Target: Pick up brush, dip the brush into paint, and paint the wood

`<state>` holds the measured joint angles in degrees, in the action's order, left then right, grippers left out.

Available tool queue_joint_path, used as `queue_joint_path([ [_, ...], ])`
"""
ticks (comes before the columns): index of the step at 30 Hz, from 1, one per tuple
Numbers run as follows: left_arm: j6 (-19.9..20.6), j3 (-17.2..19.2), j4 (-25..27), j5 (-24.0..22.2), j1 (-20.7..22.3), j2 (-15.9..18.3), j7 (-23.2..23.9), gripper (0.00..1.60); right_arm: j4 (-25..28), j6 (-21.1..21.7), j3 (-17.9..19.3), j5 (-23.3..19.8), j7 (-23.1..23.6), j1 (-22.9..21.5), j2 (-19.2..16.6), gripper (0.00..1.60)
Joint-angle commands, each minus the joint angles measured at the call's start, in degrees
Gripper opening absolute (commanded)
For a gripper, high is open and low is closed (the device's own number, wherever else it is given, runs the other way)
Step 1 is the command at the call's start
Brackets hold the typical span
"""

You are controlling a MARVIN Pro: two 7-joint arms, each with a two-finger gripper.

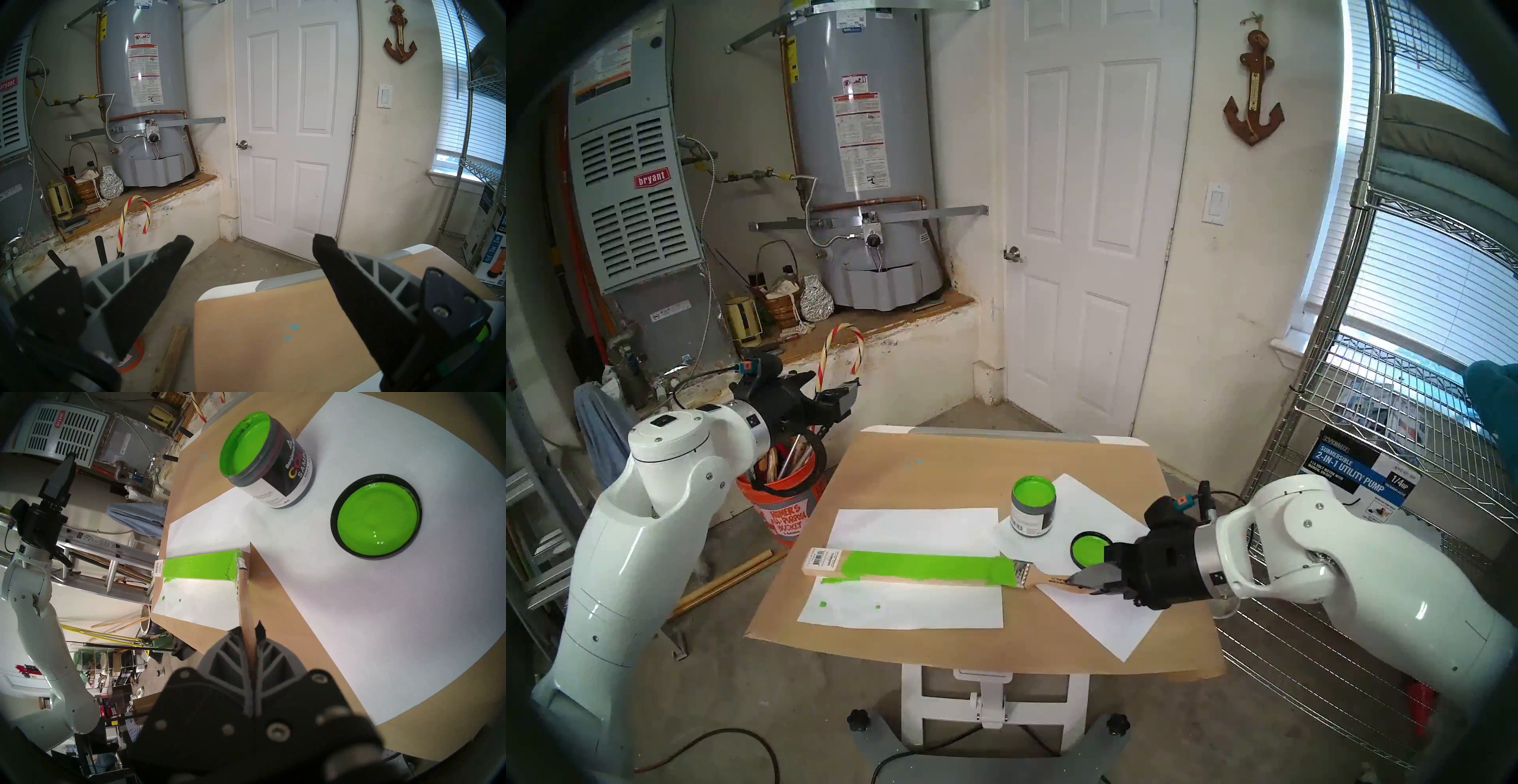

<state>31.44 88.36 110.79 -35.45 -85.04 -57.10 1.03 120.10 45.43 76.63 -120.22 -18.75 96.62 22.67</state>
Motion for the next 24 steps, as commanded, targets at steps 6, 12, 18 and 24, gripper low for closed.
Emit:
queue_joint_path([
  [6,-0.2,0.5,0.9,-0.1,0.5,0.1,0.0,1.6,2.0,-0.4,3.7,-3.5,2.5,-0.7,-0.7,0.0],
  [12,-0.2,0.5,0.9,-0.1,0.5,0.1,0.0,1.6,1.8,-1.4,5.9,-5.1,4.7,-0.3,-0.4,0.0],
  [18,-0.2,0.5,0.9,-0.1,0.5,0.1,0.0,1.6,0.9,-3.1,10.2,-7.8,8.6,2.3,-0.6,0.0],
  [24,-0.2,0.5,0.9,-0.1,0.5,0.1,0.0,1.6,-0.8,-4.5,16.7,-9.2,12.1,7.2,-1.4,0.0],
])
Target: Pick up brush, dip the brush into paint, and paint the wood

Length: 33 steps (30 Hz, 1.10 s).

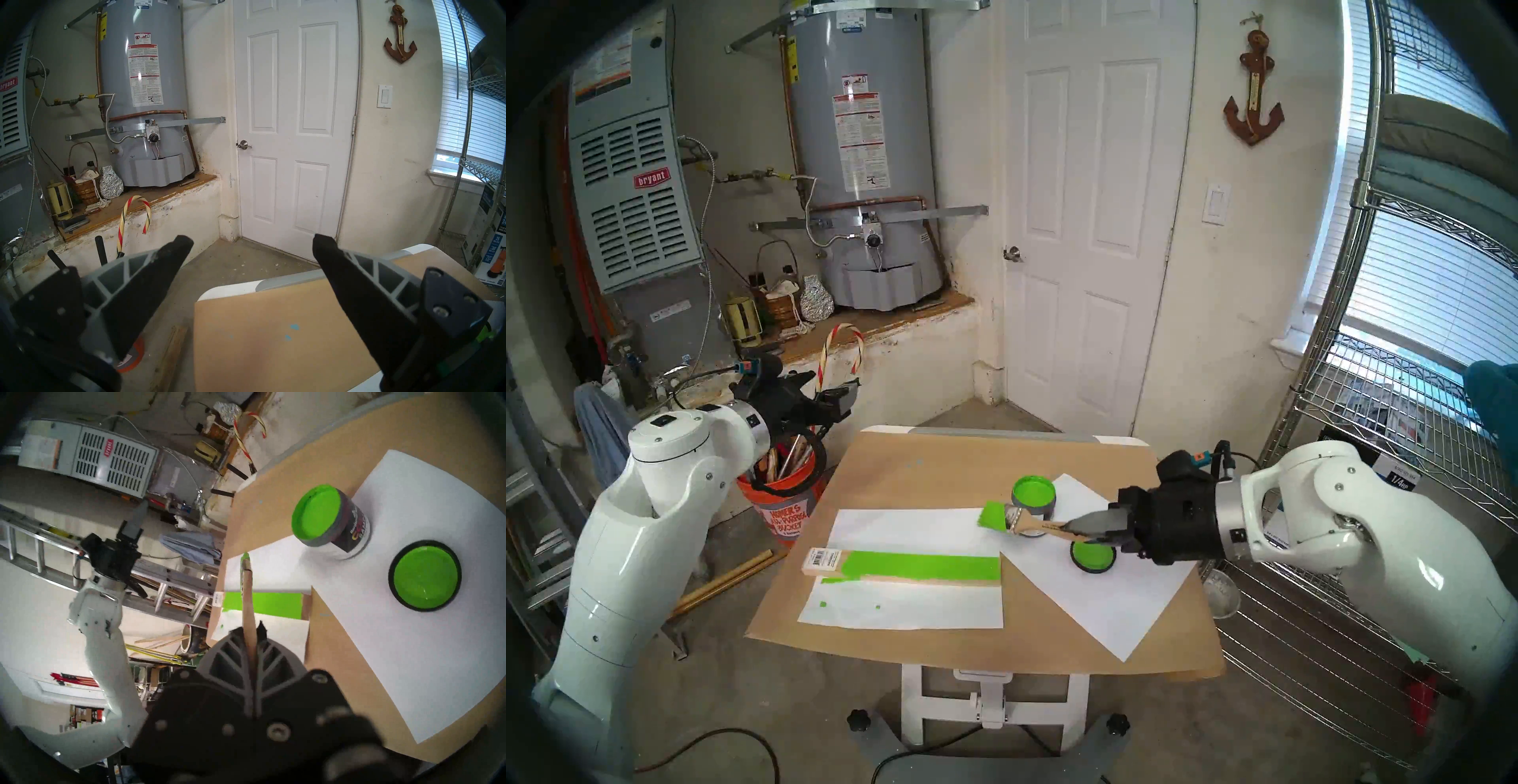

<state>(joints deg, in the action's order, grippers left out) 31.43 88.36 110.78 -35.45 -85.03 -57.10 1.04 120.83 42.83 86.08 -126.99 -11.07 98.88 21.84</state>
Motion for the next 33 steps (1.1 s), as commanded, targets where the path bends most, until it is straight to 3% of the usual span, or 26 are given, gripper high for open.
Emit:
queue_joint_path([
  [1,-0.2,0.5,0.9,-0.1,0.6,0.1,0.0,1.6,-2.2,-2.0,8.9,-2.2,5.2,6.0,-0.7,0.0],
  [4,-0.2,0.5,0.9,-0.1,0.6,0.1,0.0,1.6,-3.7,-1.8,11.0,-2.6,5.9,7.5,-1.0,0.0],
  [7,-0.2,0.5,0.9,-0.1,0.6,0.1,0.0,1.6,-5.8,-0.2,16.0,-2.2,7.2,11.6,-1.0,0.0],
  [9,-0.2,0.5,0.9,-0.1,0.6,0.1,0.0,1.6,-6.8,-0.3,14.6,-2.2,7.4,10.7,-2.0,0.0],
  [10,-0.2,0.5,0.9,-0.1,0.6,0.1,0.0,1.6,-7.8,1.1,18.0,-1.3,7.8,13.3,-1.2,0.0],
  [13,-0.2,0.5,0.9,-0.1,0.6,0.1,0.0,1.6,-9.1,2.3,19.6,-1.0,7.9,14.4,-0.9,0.0],
  [19,-0.2,0.5,0.9,-0.1,0.6,0.1,0.0,1.6,-11.3,8.3,27.1,1.1,8.3,20.2,2.2,0.0],
  [20,-0.2,0.5,0.9,-0.1,0.6,0.1,0.0,1.6,-11.9,9.2,26.8,1.5,8.0,19.9,2.3,0.0],
  [23,-0.2,0.5,0.9,-0.1,0.6,0.1,0.0,1.6,-12.3,12.1,30.3,3.0,8.4,22.4,4.2,0.0],
  [33,-0.2,0.5,0.9,-0.1,0.5,0.1,0.0,1.6,-10.1,12.2,38.6,7.6,9.2,31.1,9.9,0.0],
])
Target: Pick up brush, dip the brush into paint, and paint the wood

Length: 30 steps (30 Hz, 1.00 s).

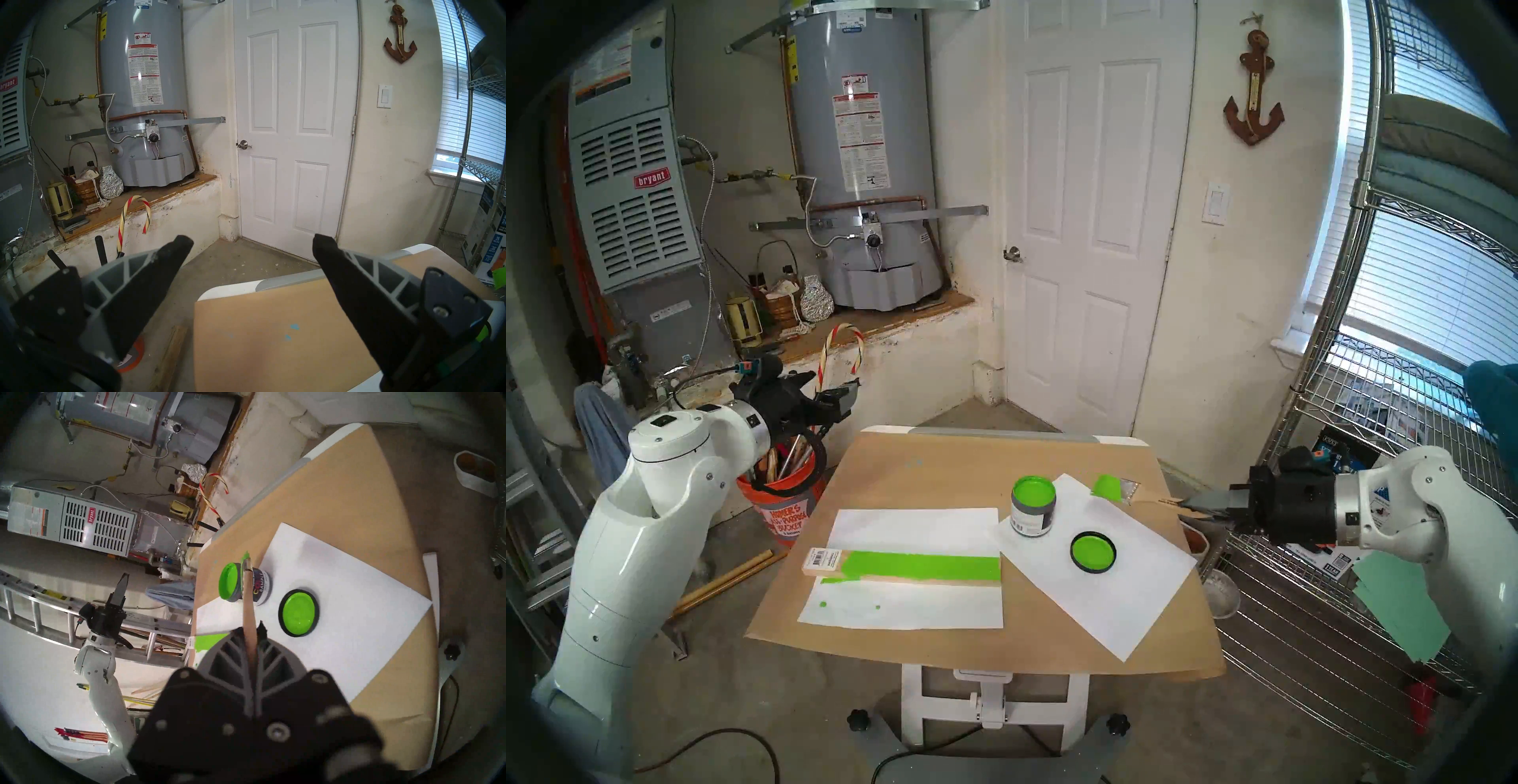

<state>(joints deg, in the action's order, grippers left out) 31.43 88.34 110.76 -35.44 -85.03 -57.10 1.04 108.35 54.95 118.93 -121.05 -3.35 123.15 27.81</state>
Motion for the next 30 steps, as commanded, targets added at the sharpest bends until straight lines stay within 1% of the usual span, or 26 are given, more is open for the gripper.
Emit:
queue_joint_path([
  [1,-0.2,0.5,0.9,-0.1,0.5,0.1,0.0,1.6,2.5,0.1,5.9,2.0,1.6,7.2,4.3,0.0],
  [2,-0.2,0.5,0.9,-0.1,0.5,0.1,0.0,1.6,2.6,0.1,5.2,2.7,1.4,6.2,5.0,0.0],
  [3,-0.2,0.5,0.9,-0.1,0.5,0.1,0.0,1.6,2.6,0.1,5.2,2.7,1.4,6.2,5.0,0.0],
  [4,-0.2,0.5,1.0,-0.1,0.5,0.1,0.0,1.6,3.2,0.1,6.6,3.0,2.7,9.1,4.1,0.0],
  [9,-0.2,0.5,1.0,-0.1,0.5,0.1,0.0,1.6,3.6,0.1,5.7,4.2,3.9,10.5,3.9,0.0],
  [11,-0.2,0.5,1.0,-0.1,0.5,0.1,0.0,1.6,3.7,0.1,5.3,4.1,4.1,10.8,3.6,0.0],
  [12,-0.2,0.5,1.0,-0.1,0.5,0.1,0.0,1.6,4.8,0.1,5.0,5.0,4.9,11.5,3.8,0.0],
  [14,-0.2,0.5,1.0,-0.1,0.5,0.1,0.0,1.6,5.3,0.1,4.7,5.1,4.9,11.7,4.0,0.0],
  [16,-0.2,0.5,1.0,-0.1,0.5,0.1,0.0,1.6,5.4,0.1,3.7,5.3,4.2,11.3,4.1,0.0],
  [20,-0.2,0.5,1.0,-0.1,0.5,0.1,0.0,1.6,5.0,0.1,2.3,5.8,5.1,10.4,3.6,0.0],
  [23,-0.2,0.5,1.0,-0.1,0.5,0.1,0.0,1.6,4.6,-0.1,0.6,5.2,4.7,9.0,2.6,0.0],
  [30,-0.2,0.5,1.0,-0.1,0.5,0.1,0.0,1.6,4.1,-2.0,-3.5,5.2,4.3,6.2,1.0,0.0],
])
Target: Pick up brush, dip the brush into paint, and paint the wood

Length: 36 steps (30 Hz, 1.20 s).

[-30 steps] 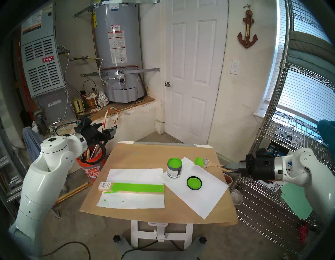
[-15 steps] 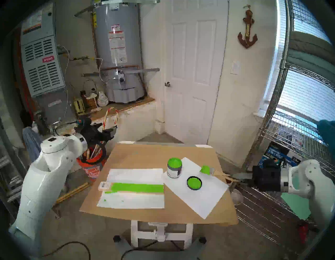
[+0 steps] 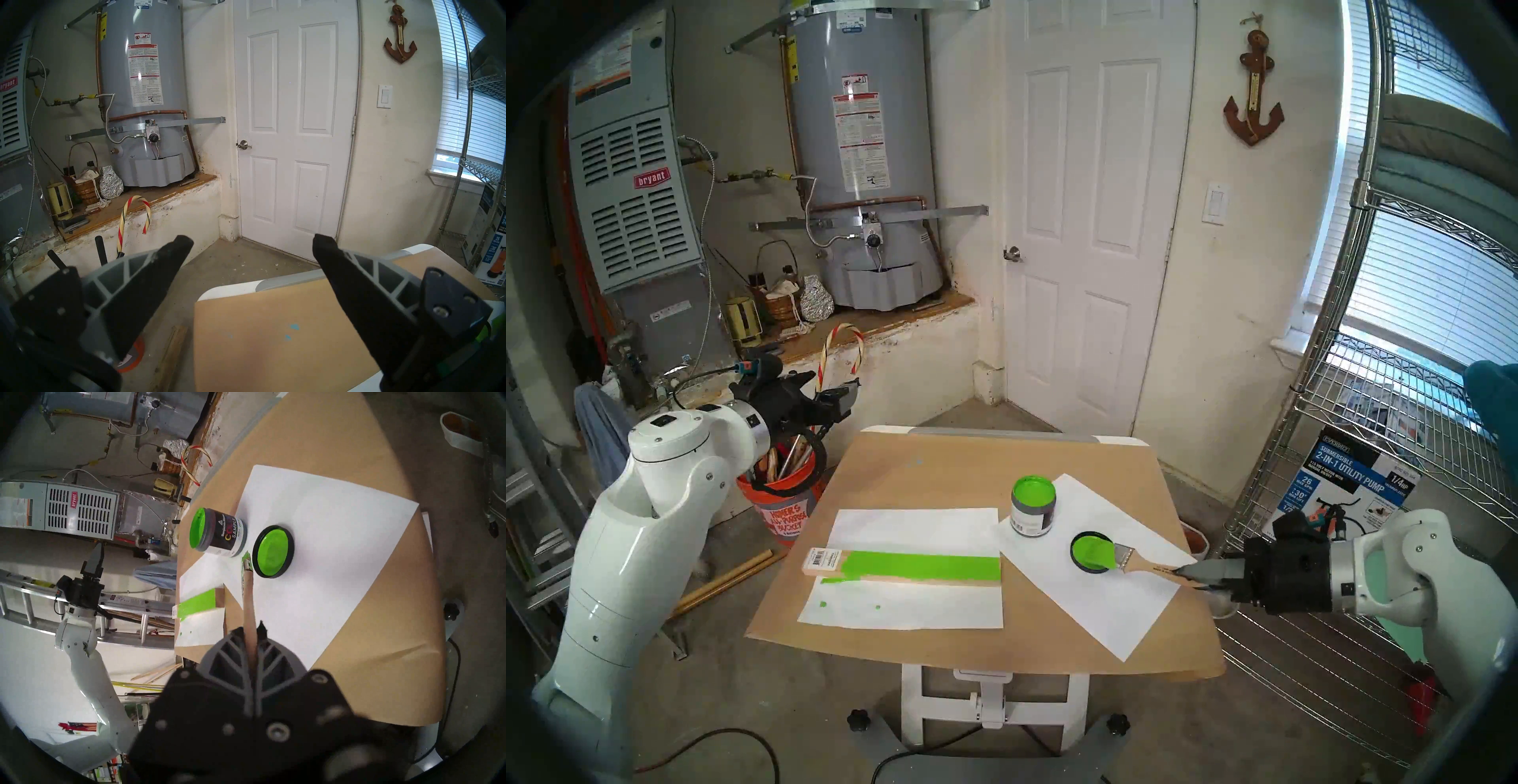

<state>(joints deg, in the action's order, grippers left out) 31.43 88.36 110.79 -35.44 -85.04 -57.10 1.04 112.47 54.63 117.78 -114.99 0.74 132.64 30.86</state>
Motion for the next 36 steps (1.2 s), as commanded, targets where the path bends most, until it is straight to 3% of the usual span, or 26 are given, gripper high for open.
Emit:
queue_joint_path([
  [1,-0.2,0.5,1.0,-0.1,0.5,0.1,0.0,1.6,-0.3,-1.9,-2.9,-0.8,0.2,-3.7,-2.3,0.0],
  [36,-0.2,0.5,1.0,-0.1,0.5,0.1,0.0,1.6,-3.9,-5.5,-10.6,-1.6,-0.7,-10.8,-5.8,0.0],
])
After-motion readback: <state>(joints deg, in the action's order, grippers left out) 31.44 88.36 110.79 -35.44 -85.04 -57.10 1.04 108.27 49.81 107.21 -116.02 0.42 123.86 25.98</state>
